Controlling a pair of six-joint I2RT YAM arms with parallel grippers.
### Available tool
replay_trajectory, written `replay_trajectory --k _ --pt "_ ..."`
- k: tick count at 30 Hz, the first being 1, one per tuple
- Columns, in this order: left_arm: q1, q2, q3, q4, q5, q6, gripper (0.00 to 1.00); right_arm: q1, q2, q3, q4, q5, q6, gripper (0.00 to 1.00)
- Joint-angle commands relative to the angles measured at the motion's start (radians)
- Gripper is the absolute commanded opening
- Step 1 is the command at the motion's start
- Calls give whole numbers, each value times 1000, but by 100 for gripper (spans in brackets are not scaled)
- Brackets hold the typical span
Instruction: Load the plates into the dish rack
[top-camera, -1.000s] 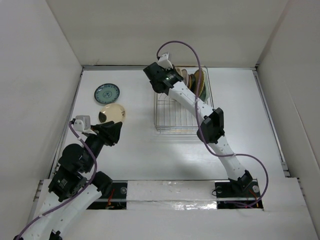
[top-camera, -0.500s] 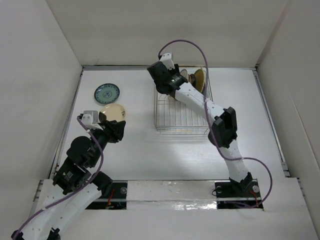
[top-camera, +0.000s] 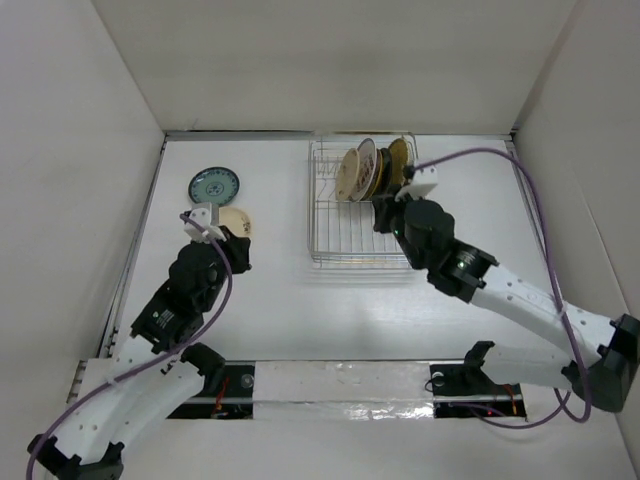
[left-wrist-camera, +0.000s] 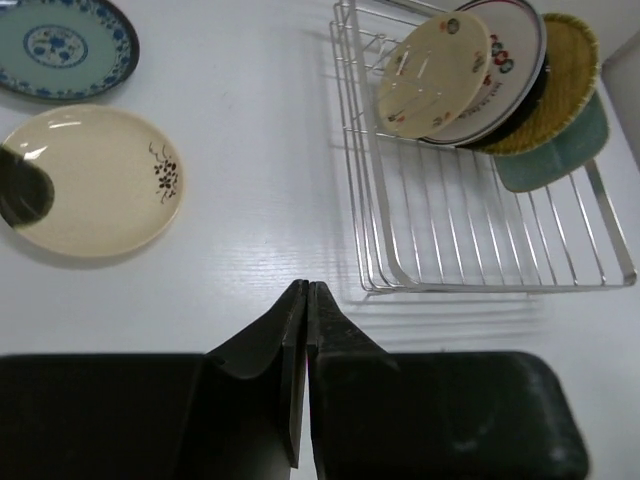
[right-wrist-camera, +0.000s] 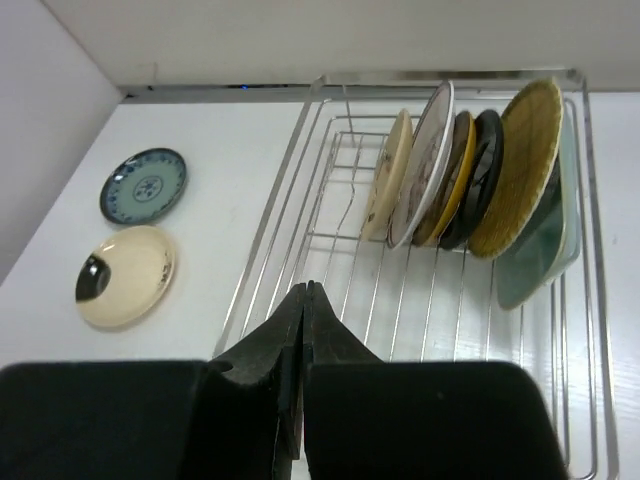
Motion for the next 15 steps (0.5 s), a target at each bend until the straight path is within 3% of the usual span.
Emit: replay_trajectory --k 1,5,6,8,10,11,12,15 --pt "64 89 35 54 59 -78 0 -4 -117 -228 134 -76 95 0" --pt "88 185 -4 135 21 -239 0 -4 -309 -417 161 -179 147 0" --pt "88 210 -17 145 -38 -275 9 -4 -362 -443 175 -194 149 1" --pt "88 271 -49 165 -95 -362 13 -4 -402 -503 186 -242 150 9" --pt "110 311 -61 171 -145 -410 24 -4 -433 -538 193 -274 147 14" --pt "162 318 -75 181 -143 -433 30 -4 -439 -550 198 -308 138 22" --pt "204 321 -89 192 -110 -438 41 -4 -445 -563 204 -322 132 26" --pt "425 334 -151 250 48 -436 47 -4 -464 -603 232 -366 127 34"
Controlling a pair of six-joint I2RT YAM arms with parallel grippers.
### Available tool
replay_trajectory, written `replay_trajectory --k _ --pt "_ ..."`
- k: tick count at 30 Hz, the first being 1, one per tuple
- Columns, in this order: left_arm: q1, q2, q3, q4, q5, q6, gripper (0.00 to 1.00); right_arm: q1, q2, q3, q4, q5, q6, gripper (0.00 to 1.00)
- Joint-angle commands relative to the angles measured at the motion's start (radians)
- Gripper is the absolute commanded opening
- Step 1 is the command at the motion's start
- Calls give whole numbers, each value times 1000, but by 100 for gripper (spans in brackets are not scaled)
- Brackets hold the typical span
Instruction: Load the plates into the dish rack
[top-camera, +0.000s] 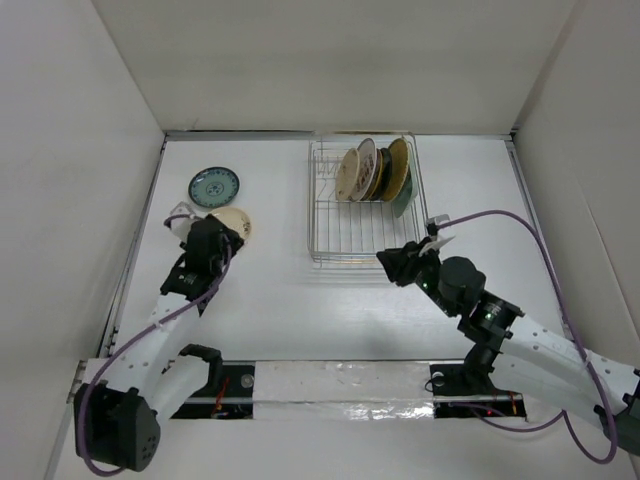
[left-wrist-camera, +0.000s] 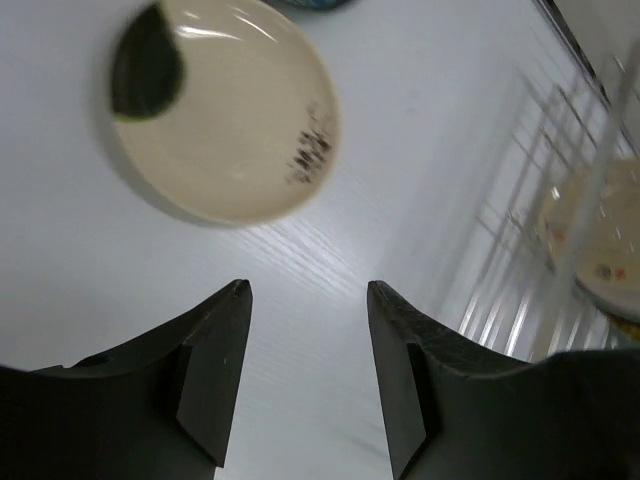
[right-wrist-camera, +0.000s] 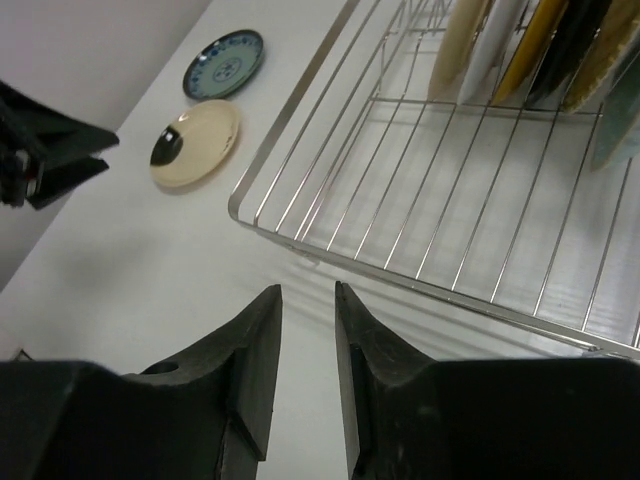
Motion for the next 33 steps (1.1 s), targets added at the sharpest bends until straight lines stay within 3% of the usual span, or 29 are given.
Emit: replay_trajectory --k 1,6,16,20,22,24,29,33 --pt "195 -1 -58 104 103 -64 47 0 -21 -35 112 -95 3 35" --pt "487 51 -147 221 304 -45 51 0 -61 -82 158 -202 27 36" --pt "516 522 -87 494 401 -84 49 0 -50 -101 179 -294 61 35" --pt "516 641 -63 536 410 -101 33 9 -16 -90 175 -317 56 36" --pt "516 676 -69 562 412 -110 13 9 -12 -90 184 -316 55 36" --pt "516 688 -83 582 410 -110 0 9 -12 -90 192 -313 52 36" --pt "516 575 -200 634 432 -130 0 9 19 -53 161 -269 38 36" --pt "516 361 -331 606 490 -137 0 9 108 3 153 -279 33 35"
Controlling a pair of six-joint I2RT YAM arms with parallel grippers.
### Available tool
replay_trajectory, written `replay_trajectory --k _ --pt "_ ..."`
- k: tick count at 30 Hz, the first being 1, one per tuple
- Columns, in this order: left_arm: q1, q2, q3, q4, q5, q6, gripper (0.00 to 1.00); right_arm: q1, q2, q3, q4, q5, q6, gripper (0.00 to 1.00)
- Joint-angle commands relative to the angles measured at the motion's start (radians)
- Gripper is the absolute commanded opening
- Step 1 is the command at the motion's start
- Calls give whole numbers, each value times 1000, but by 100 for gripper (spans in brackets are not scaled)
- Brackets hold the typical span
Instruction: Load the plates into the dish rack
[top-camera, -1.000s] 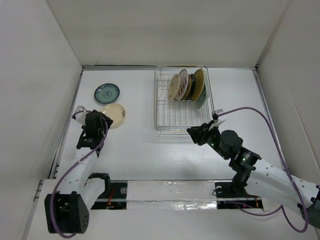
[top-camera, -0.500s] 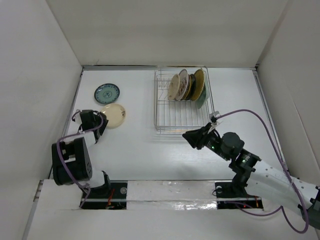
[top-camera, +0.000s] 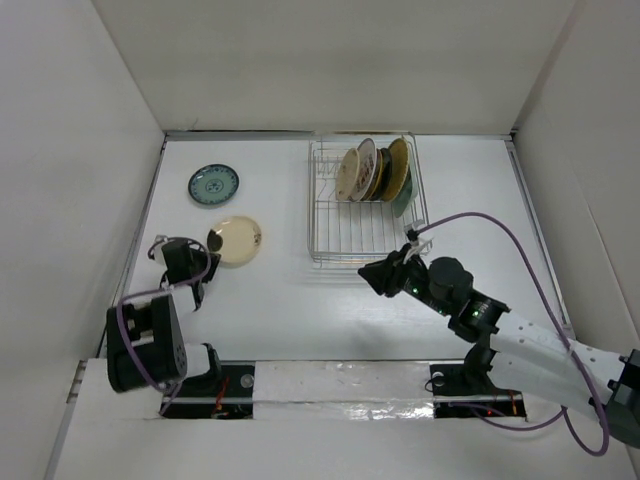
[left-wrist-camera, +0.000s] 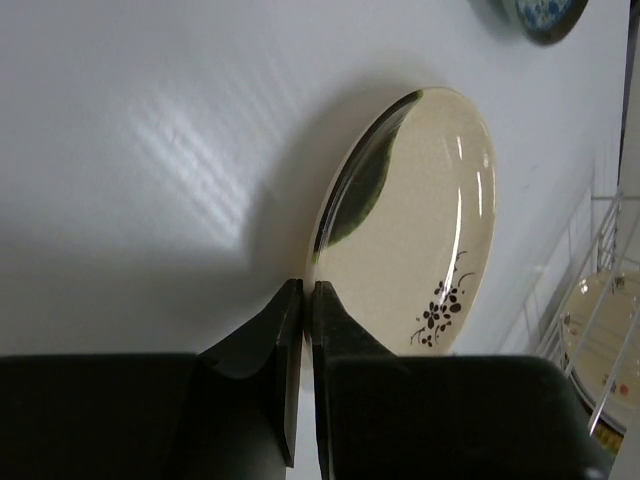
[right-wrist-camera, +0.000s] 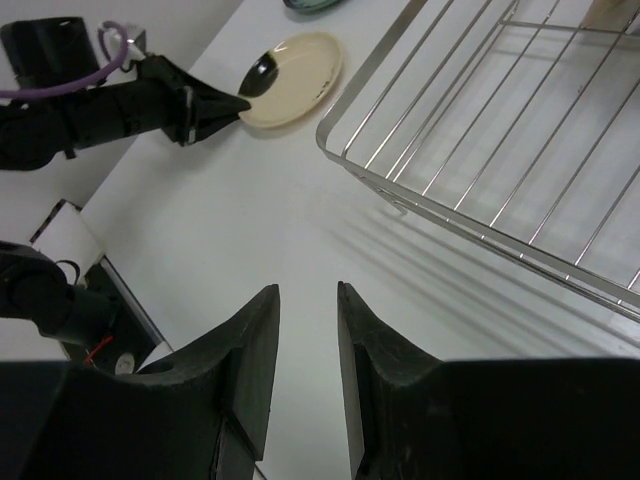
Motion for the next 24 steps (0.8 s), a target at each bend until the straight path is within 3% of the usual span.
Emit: replay_trajectory --k 1,4,7,8,11,16,24 --pt "-7 -226 -82 -69 50 2 0 5 60 101 41 -5 -15 35" --pt "-38 -474 -89 -197 69 19 0 5 143 150 52 -31 -18 36" --pt "-38 -697 -50 -323 112 65 0 14 256 245 43 -37 -18 62" --pt "-38 -734 -27 -361 116 87 0 14 289 303 37 -71 -18 77" --pt "-38 -814 73 -487 185 199 0 24 425 392 32 -109 -23 92" --pt "-58 -828 177 -570 424 316 0 24 592 601 21 -122 -55 98" --pt "-207 -795 314 -656 452 466 0 11 732 785 -11 -121 -75 97"
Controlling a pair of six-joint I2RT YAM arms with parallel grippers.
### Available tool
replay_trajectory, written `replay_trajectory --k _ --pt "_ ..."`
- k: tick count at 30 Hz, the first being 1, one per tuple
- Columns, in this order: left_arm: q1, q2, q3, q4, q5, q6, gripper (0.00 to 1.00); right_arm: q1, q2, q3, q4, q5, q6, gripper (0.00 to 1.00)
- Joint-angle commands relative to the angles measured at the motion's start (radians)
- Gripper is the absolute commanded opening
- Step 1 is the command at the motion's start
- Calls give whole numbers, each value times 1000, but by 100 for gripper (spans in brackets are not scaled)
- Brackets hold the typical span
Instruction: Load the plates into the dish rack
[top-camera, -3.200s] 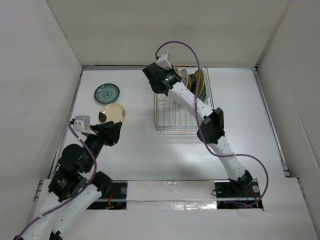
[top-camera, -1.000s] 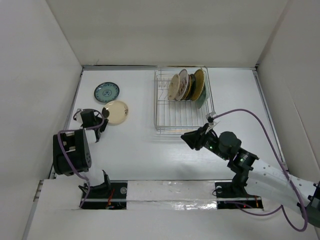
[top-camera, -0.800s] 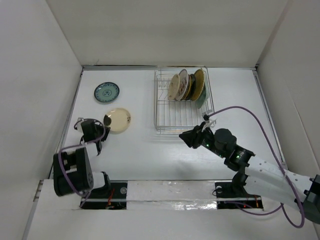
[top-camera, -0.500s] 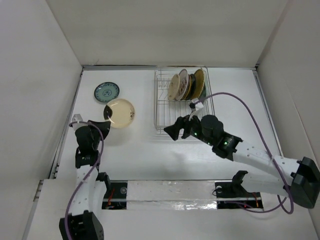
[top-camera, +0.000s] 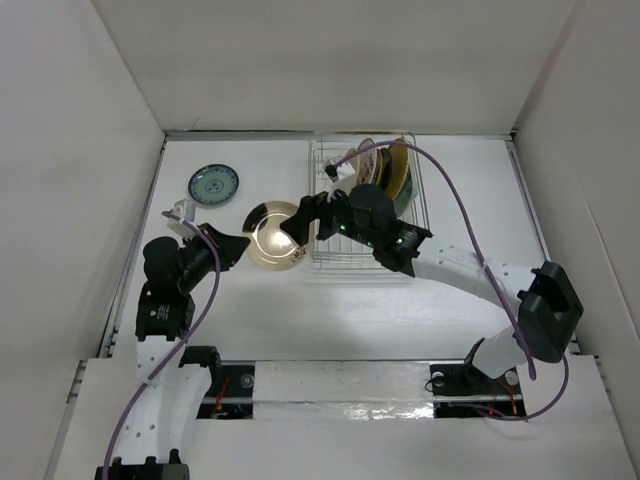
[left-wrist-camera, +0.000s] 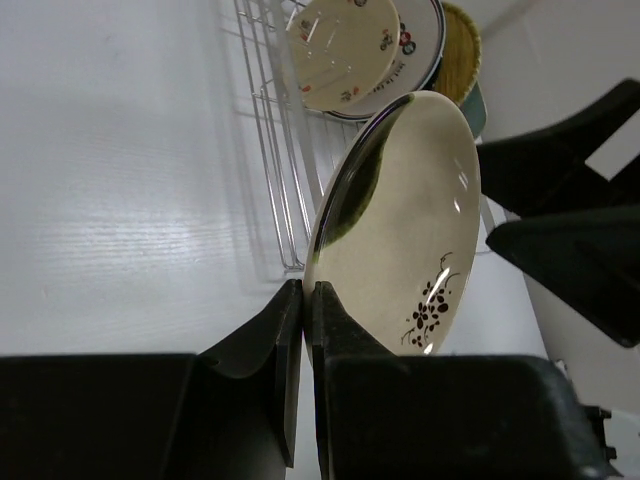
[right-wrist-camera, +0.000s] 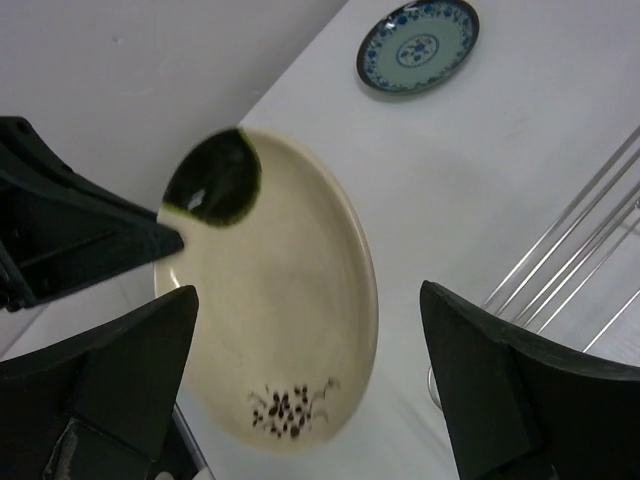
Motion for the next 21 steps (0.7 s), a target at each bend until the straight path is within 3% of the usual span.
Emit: replay_trajectory --k 1,4,5,10,11,12,14,17,18,21 --pt "-29 5 76 -14 60 105 0 -13 24 75 20 -23 -13 97" --pt "-51 7 78 -1 64 119 0 -33 49 90 28 -77 0 86" --pt "-51 7 76 4 64 122 0 -33 48 87 39 -132 3 70" --pt "-51 27 61 44 50 111 0 -69 37 44 115 -304 23 25" --pt "-51 35 60 55 57 105 0 -85 38 47 112 -333 20 11" --pt "-51 38 63 73 61 100 0 -102 42 49 108 -392 15 6" --pt "-51 53 69 84 54 99 3 -123 42 50 108 -451 15 0" --pt "-60 73 92 79 27 119 26 -166 26 55 100 -499 14 0" --pt "-60 76 99 73 5 125 42 -177 19 60 92 -488 6 0" --pt "-86 73 118 44 -81 163 63 -220 -23 107 19 -403 -29 0"
